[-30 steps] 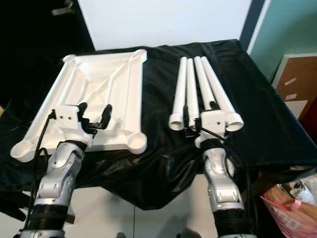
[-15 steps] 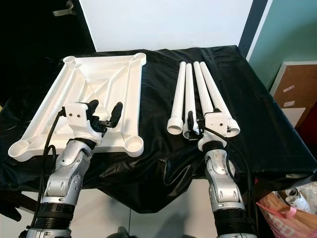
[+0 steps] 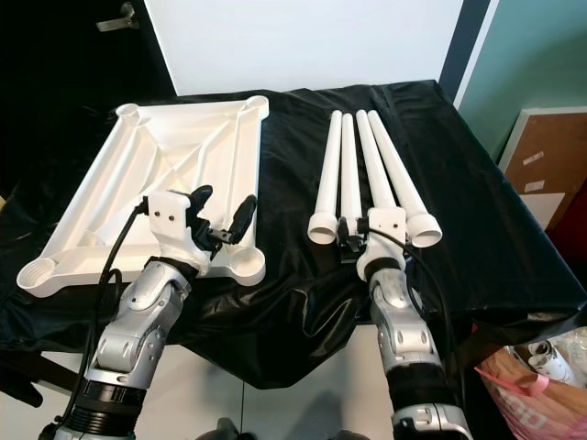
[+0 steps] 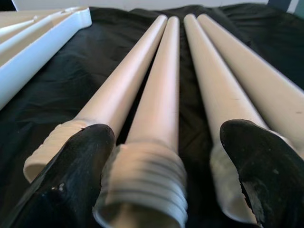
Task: Building children table
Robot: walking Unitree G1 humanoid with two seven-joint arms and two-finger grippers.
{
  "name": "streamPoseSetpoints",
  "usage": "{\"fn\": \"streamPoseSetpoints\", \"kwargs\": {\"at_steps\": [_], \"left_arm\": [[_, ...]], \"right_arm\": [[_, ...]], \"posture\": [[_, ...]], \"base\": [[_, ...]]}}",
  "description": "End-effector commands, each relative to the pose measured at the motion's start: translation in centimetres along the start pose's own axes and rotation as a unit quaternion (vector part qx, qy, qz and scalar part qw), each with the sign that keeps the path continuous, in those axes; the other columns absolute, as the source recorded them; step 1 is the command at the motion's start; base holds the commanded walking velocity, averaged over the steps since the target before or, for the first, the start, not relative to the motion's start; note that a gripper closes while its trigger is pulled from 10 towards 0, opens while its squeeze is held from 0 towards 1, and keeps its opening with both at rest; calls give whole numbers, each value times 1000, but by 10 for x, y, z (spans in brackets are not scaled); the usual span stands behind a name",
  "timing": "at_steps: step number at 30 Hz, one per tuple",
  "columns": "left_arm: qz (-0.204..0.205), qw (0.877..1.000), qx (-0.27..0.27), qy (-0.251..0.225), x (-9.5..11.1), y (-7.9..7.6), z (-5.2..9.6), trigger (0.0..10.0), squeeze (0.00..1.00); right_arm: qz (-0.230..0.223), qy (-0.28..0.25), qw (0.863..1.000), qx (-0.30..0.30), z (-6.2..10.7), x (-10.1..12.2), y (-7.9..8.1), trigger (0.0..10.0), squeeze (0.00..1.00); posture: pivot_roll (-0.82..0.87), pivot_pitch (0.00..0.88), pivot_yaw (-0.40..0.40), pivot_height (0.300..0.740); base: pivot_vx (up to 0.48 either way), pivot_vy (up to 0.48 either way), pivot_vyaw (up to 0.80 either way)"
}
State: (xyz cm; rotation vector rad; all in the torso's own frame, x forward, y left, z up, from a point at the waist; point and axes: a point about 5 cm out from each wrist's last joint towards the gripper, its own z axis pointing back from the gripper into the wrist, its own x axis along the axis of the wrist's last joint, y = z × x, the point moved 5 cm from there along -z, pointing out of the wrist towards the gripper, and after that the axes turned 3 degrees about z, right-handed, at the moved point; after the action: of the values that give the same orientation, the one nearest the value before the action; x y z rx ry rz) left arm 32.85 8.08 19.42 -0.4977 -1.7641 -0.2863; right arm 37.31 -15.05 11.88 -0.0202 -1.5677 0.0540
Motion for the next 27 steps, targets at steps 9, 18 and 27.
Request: {"fn": "streamPoseSetpoints", "kwargs": {"at_steps": [9,18,27], "left_arm": [[-9,996,-84,16,1,-20,6,10000,0],[-14,996,-80,25,0,-19,12,10000,0],[-17,997,-76,28,2,-18,14,10000,0]], "right_arm": [[-26,30,999,12,-18,-6,13,10000,0],[-48,64,996,25,-28,-15,24,10000,0],[-48,107,993,30,-23,-36,33,10000,0]], "posture": [[38,100,47,740],[53,108,39,740],[58,119,43,740]], "base": [[0,0,0],[0,0,0],[0,0,0]]}}
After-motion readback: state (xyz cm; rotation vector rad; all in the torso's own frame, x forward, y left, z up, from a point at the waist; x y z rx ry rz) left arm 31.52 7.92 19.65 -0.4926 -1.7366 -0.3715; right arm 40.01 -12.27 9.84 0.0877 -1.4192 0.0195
